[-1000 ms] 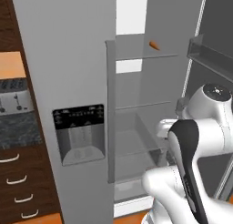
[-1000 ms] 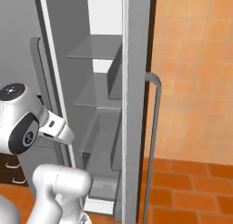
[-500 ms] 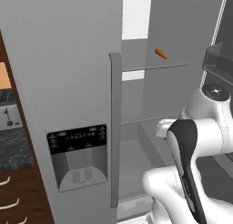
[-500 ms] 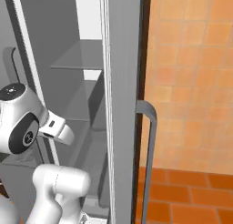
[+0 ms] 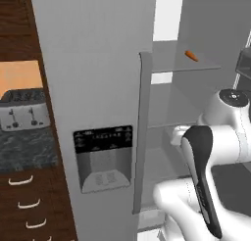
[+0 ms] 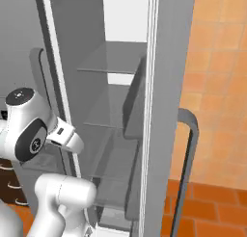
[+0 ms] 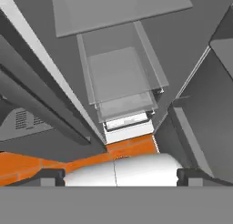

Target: Place one carrot and one fish in each tupperware on the nearby counter, to pack two identical lunches.

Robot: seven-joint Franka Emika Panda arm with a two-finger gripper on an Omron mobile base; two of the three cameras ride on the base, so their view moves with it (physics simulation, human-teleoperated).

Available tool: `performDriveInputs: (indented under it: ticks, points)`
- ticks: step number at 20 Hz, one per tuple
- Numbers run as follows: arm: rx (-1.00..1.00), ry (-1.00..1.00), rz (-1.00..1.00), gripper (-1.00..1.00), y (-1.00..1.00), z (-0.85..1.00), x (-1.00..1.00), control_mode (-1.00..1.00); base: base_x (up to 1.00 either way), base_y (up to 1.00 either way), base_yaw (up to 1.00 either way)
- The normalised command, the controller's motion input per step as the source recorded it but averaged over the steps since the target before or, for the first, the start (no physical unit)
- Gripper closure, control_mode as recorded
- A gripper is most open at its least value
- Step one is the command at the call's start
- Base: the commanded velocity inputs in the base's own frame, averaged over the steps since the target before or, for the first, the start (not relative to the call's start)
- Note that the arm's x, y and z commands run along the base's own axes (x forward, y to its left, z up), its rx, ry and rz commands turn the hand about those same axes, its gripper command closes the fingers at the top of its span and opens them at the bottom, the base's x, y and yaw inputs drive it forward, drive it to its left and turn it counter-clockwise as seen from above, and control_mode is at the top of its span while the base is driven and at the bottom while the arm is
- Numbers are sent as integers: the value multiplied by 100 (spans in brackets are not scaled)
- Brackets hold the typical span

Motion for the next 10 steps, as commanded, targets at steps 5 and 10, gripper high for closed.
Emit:
performDriveInputs:
  ticks: [5, 10]
  points:
    - [0, -16, 0, -100, 0, 28, 23, -100, 0, 0, 0]
    - [0, -21, 0, -100, -14, 42, 6, -100, 0, 0, 0]
